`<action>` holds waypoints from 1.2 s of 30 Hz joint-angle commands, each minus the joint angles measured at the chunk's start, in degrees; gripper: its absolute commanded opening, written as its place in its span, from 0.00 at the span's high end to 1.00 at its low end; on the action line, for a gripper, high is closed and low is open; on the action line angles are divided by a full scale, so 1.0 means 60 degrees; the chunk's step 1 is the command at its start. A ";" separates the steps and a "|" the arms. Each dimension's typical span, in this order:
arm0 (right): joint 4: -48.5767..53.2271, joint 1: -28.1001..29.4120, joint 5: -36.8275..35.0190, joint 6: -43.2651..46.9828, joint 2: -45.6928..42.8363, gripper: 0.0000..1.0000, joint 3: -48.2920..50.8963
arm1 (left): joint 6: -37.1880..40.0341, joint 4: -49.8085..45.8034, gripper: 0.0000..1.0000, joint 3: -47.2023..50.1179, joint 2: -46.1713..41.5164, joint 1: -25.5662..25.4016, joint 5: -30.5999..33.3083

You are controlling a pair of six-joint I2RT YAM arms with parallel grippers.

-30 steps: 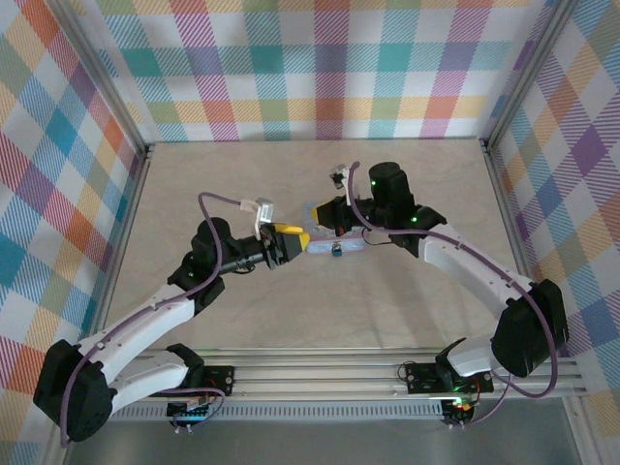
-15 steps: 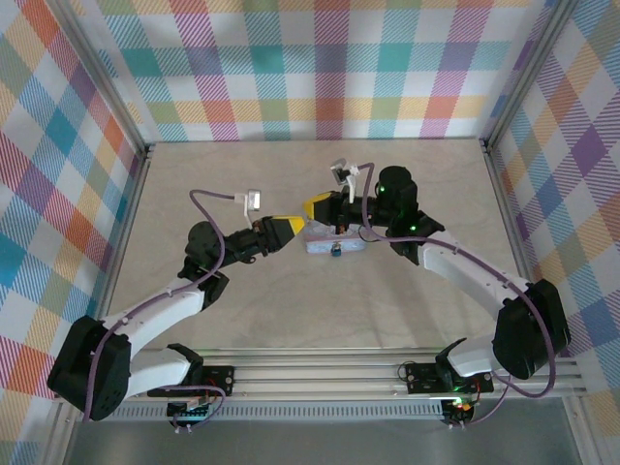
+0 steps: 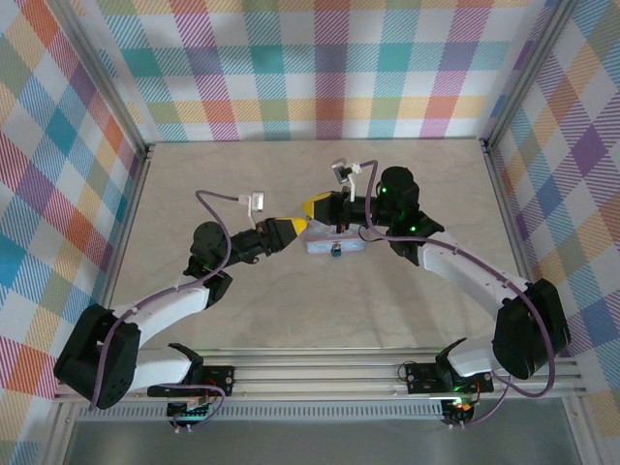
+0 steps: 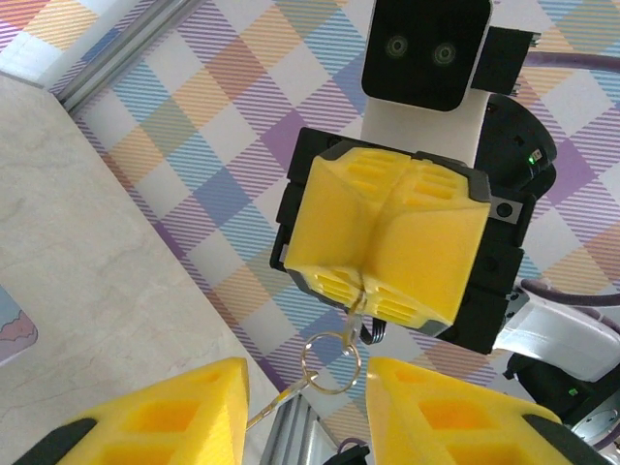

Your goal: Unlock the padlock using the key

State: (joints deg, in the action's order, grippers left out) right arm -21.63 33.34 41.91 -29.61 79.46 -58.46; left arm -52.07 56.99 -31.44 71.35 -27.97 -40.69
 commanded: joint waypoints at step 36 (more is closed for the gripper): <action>0.3468 -0.0075 -0.2766 0.0133 -0.0955 0.36 -0.0601 | 0.1123 -0.1200 1.00 -0.0153 -0.0328 -0.0212 0.0373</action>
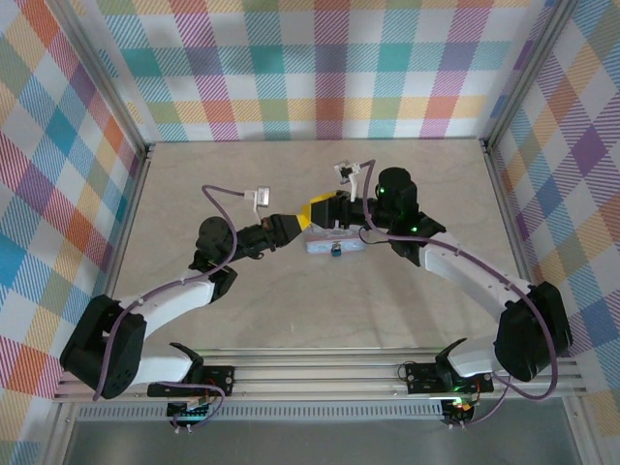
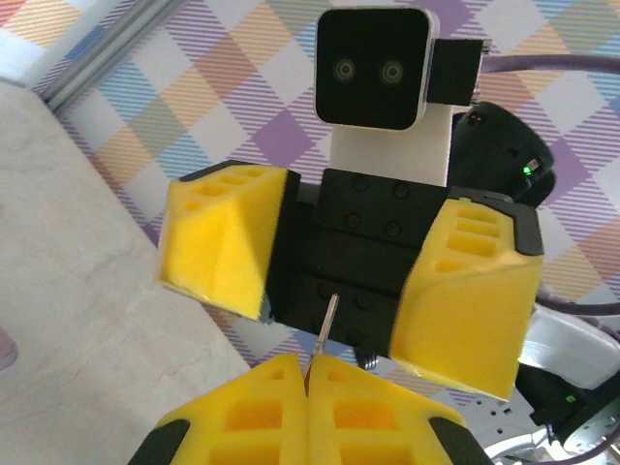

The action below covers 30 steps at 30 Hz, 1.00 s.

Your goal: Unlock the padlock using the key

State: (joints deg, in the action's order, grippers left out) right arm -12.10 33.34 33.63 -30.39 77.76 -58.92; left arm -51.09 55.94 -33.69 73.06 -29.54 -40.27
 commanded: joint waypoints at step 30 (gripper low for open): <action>0.4192 0.1738 -0.7785 0.0030 0.3307 0.42 -0.0096 | 0.4095 -0.5435 1.00 0.1510 -0.0516 0.0675 0.2808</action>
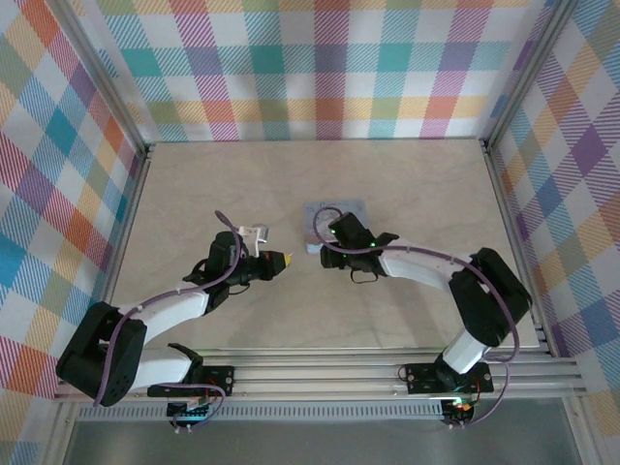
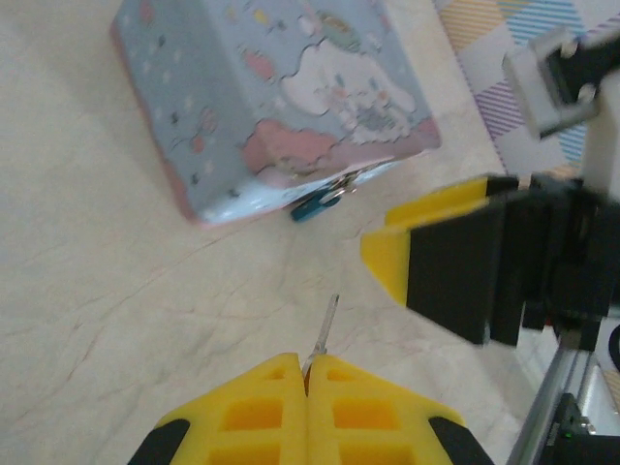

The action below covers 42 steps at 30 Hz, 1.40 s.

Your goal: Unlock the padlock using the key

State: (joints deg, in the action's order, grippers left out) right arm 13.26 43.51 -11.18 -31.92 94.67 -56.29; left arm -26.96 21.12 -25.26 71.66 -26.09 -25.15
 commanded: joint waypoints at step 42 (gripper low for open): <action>0.2931 -0.1298 0.2148 0.0279 0.1872 1.00 -0.3638 | 0.1685 0.1356 1.00 0.0547 -0.0244 -0.0146 -0.0701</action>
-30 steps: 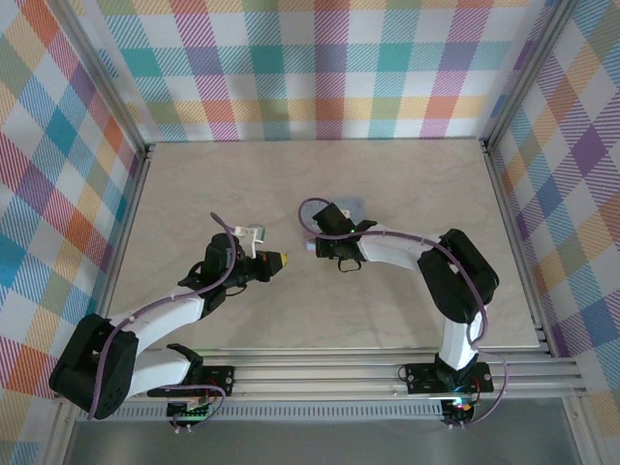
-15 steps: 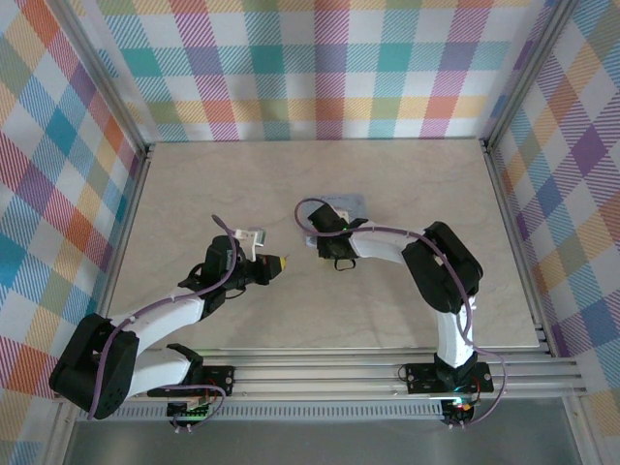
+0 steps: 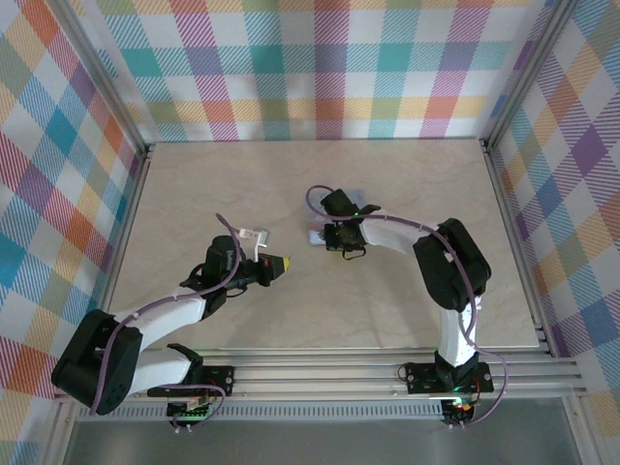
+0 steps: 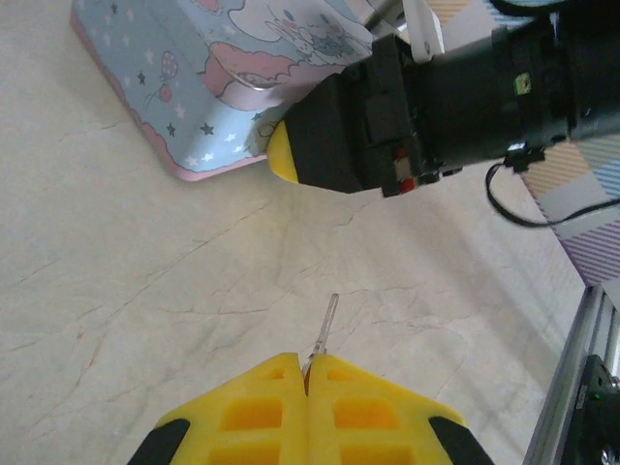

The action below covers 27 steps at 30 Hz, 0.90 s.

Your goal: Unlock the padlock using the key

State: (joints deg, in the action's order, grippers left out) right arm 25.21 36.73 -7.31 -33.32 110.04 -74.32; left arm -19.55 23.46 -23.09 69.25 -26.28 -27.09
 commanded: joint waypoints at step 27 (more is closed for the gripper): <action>0.4172 -0.2077 0.6679 -0.0731 -0.1319 1.00 -0.2510 | -0.0262 0.7886 1.00 -0.1544 0.5343 -0.1906 0.0999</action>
State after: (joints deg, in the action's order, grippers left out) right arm 48.75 24.95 27.99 -37.34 103.53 -87.07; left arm -19.05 62.61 -30.57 99.81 -37.76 -21.30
